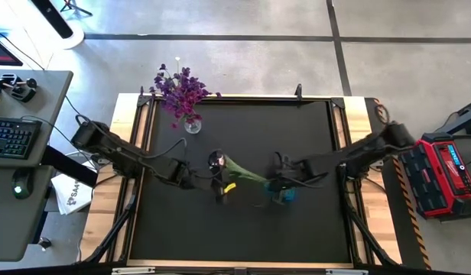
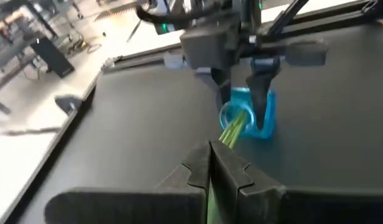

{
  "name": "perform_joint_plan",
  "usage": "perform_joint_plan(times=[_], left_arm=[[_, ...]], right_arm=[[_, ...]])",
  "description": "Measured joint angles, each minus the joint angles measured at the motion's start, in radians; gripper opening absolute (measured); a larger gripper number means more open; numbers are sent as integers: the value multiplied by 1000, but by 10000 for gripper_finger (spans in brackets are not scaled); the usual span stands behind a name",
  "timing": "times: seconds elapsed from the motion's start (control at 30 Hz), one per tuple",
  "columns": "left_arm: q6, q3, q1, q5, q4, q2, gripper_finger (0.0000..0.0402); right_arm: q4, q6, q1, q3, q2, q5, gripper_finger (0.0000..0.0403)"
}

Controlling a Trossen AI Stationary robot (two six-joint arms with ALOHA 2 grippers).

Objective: Sort flowers into vase by color
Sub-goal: Move the transparent blue vase to the top right of the table

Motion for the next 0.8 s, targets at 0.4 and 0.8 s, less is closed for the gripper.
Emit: perform_joint_plan(times=[0.4, 0.8], left_arm=[[13, 266, -18, -35, -361, -3, 0], [-361, 293, -213, -318, -804, -50, 0]], right_arm=[[304, 135, 112, -360, -328, 225, 116], [462, -150, 303, -399, -494, 801, 115]])
